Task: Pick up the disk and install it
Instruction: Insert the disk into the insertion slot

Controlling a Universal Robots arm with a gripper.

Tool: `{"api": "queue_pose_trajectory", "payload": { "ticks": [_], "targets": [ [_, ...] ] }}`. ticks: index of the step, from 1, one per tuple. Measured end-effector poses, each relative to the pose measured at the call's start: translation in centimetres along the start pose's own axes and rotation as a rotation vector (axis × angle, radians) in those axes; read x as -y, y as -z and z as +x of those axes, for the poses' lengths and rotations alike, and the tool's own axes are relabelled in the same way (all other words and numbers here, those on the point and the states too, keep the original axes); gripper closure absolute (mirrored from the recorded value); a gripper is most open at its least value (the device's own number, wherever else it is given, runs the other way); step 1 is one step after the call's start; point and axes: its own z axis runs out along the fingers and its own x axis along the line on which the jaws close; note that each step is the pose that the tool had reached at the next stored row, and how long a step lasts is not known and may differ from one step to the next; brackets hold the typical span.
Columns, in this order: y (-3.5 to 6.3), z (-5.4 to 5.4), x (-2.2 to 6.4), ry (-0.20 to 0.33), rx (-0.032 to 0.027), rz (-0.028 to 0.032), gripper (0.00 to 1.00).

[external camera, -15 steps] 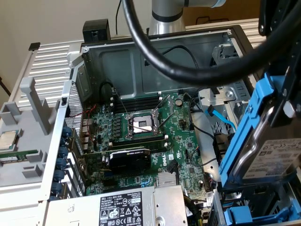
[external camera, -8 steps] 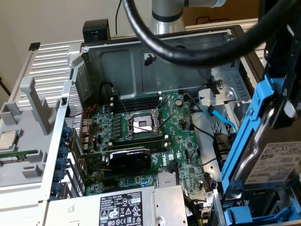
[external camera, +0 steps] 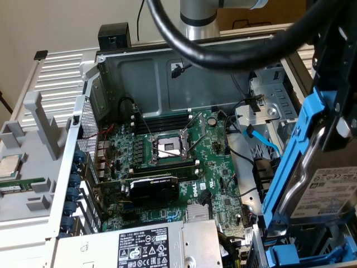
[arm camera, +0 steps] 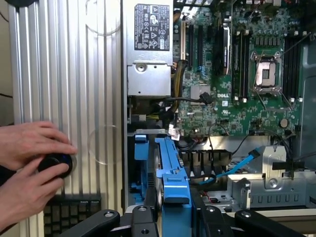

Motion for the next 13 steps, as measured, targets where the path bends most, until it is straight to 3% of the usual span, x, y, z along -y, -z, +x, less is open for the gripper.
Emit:
{"api": "queue_pose_trajectory", "payload": {
  "ticks": [4, 13],
  "targets": [
    [-0.14, 0.01, -0.13, 0.002, 0.0001, 0.0126, 0.64],
    [-0.53, 0.05, -0.49, 0.002, 0.0003, 0.0165, 0.64]
  ]
}}
